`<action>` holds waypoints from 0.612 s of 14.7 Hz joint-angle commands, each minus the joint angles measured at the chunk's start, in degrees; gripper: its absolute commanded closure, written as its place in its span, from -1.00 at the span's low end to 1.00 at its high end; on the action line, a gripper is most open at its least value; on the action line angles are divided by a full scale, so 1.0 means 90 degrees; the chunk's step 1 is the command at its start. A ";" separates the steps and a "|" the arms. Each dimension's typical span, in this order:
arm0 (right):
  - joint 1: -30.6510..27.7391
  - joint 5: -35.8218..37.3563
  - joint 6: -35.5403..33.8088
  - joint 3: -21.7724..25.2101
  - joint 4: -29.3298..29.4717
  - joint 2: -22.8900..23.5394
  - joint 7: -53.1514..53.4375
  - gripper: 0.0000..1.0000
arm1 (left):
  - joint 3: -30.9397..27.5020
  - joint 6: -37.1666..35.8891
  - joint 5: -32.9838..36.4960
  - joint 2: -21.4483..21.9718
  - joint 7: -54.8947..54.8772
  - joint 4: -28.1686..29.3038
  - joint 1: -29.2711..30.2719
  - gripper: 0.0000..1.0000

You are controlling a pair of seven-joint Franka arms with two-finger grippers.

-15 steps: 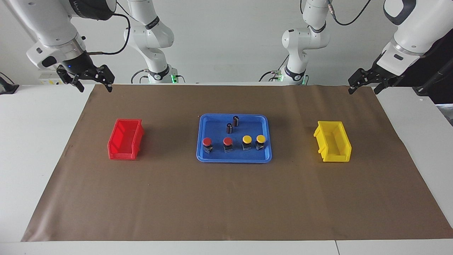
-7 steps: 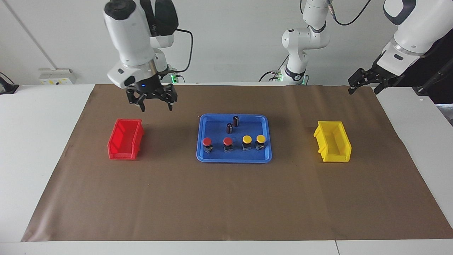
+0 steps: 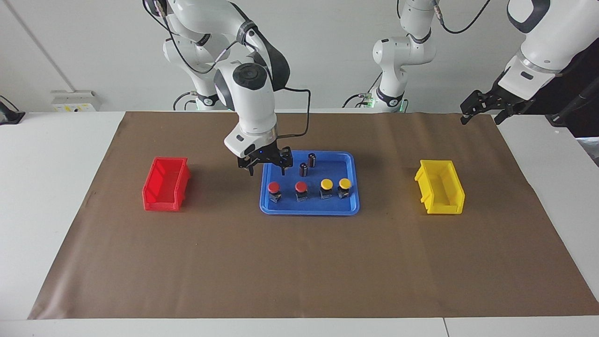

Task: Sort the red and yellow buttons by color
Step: 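Reach into the blue tray and grasp a red button with the right gripper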

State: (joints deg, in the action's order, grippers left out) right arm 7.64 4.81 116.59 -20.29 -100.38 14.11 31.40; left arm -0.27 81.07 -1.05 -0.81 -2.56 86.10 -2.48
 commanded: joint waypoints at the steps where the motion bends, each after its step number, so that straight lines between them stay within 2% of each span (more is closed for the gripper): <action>1: -0.0058 0.0052 0.0637 -0.0060 -0.0526 -0.0017 0.0114 -1.00 | 0.0020 -0.0033 0.0146 0.0178 -0.0038 0.0189 0.0012 -1.00; 3: 0.0040 0.0071 0.0814 -0.0050 -0.0507 0.0237 0.0134 -0.96 | 0.0020 -0.0033 0.0156 0.0178 -0.0038 0.0189 0.0012 -1.00; 6: 0.0030 0.0286 0.0961 -0.0050 -0.0546 0.0346 0.0124 -0.70 | 0.0020 -0.0382 0.0156 0.0275 -0.0029 0.0296 0.0012 -1.00; 9: 0.0069 0.0470 0.1116 -0.0050 -0.0546 0.0599 0.0134 -0.57 | 0.0020 -0.0404 0.0146 0.0296 -0.0019 0.0326 0.0012 -1.00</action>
State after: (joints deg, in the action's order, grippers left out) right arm 8.21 6.67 124.66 -20.44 -105.05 18.18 31.42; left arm -0.27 77.92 -1.05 -0.20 -2.55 86.74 -2.48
